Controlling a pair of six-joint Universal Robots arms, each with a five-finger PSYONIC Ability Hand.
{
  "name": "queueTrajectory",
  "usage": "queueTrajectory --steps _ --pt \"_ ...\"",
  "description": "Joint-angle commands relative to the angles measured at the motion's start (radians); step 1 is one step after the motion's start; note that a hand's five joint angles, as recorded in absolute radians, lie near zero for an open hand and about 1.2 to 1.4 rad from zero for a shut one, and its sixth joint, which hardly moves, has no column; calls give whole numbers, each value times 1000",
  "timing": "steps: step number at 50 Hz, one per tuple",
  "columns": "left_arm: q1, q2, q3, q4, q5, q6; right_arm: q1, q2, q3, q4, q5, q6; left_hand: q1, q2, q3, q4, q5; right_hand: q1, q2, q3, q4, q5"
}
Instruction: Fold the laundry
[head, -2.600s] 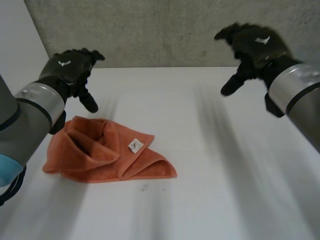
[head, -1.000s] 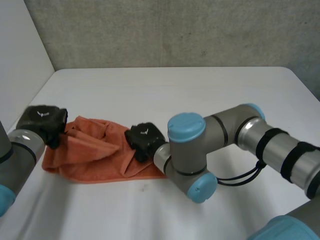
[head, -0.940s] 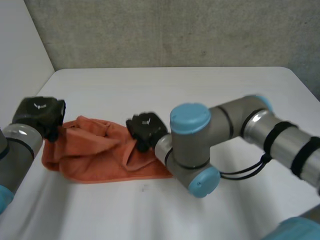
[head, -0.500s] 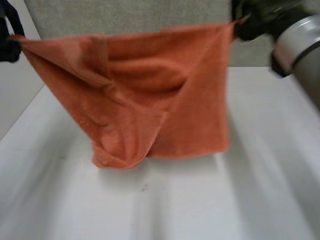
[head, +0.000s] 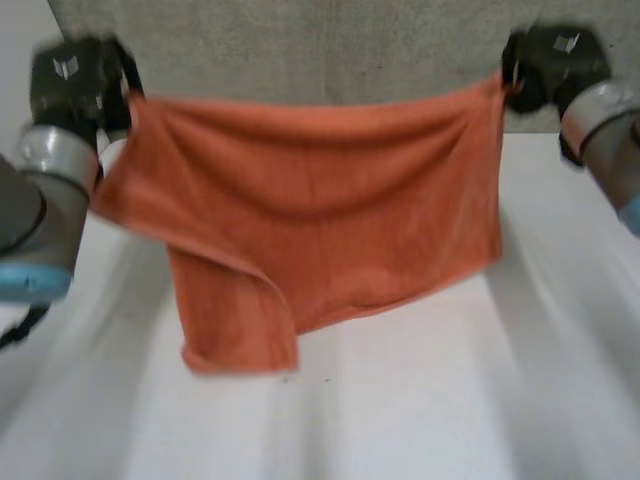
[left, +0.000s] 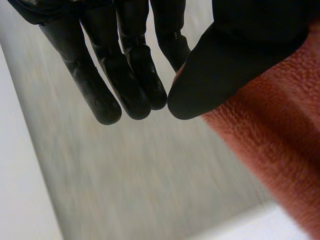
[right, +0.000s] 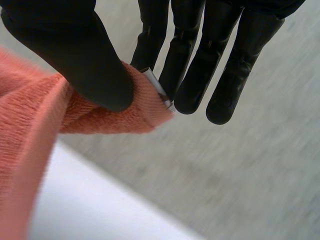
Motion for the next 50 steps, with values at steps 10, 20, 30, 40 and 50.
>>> queueTrajectory --steps 10,20,30,40,50 --pt "-9 83 142 137 123 -11 21 -207 118 -403 -90 104 201 178 179 179 190 426 215 212 205 237" --pt "-12 83 -202 121 248 0 -99 -249 553 -396 -316 42 201 178 179 179 190 426 215 212 205 237" --pt "-44 -29 -409 90 299 136 -218 -235 840 -353 -494 -248 201 178 179 179 190 337 126 123 116 147" --pt "-72 29 -376 -42 292 238 -231 -296 785 -226 -437 -313 -546 -569 -568 -568 -557 -773 -984 -987 -994 -963" --pt "-85 204 -362 -129 283 212 -225 -391 664 -209 -233 3 -1002 -1025 -1024 -1025 -1014 -788 -999 -1003 -1009 -978"
